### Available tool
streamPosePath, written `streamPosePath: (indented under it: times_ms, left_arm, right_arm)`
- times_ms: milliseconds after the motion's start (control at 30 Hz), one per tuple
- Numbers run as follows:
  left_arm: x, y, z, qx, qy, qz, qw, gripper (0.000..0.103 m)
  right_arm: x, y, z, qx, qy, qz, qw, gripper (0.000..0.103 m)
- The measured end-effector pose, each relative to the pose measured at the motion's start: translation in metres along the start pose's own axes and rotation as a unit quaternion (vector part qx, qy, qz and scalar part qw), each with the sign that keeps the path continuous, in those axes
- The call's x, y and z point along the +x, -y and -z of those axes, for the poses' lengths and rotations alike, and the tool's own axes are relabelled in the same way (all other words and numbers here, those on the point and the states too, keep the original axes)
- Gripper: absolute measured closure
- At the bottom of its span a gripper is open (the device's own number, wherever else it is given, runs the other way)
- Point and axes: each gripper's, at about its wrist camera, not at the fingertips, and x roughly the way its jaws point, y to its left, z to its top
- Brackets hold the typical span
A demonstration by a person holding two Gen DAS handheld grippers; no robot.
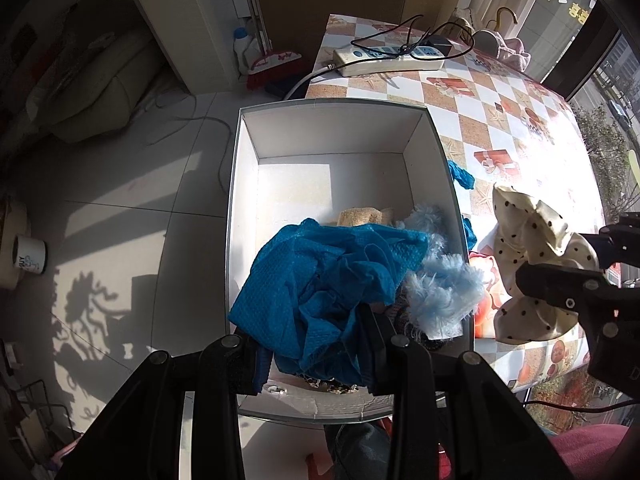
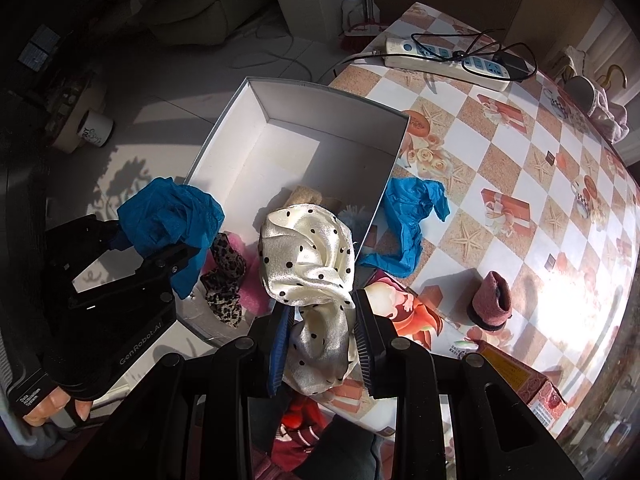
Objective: Organize soft objects
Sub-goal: 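Carry the blue glove and polka-dot scrunchie in both tools over the white box, then open both tools to drop the blue glove and scrunchie into the box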
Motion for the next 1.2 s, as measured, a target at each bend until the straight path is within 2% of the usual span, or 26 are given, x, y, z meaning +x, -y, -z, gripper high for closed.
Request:
streamPosePath:
  times_ms: [700, 967, 1200]
  left_arm:
    - [0.016, -0.012, -0.008, -0.02, -0.013, -0.002, 0.9997, 0.065]
    - [0.028, -0.015, -0.024, -0.021, -0.016, -0.009, 0.9996, 0.065]
    - [0.037, -0.02, -0.041, -0.031, -0.012, -0.018, 0.9993, 0.065]
  right_arm:
    - [0.013, -0.013, -0.032, -0.008, -0.007, -0.006, 1.0, 0.071]
    - [0.027, -0.011, -0.049, -0.001, -0.013, -0.006, 1.0, 0.071]
    - [0.043, 0.0, -0.06, 0.03, -0.025, -0.016, 0.999, 0.071]
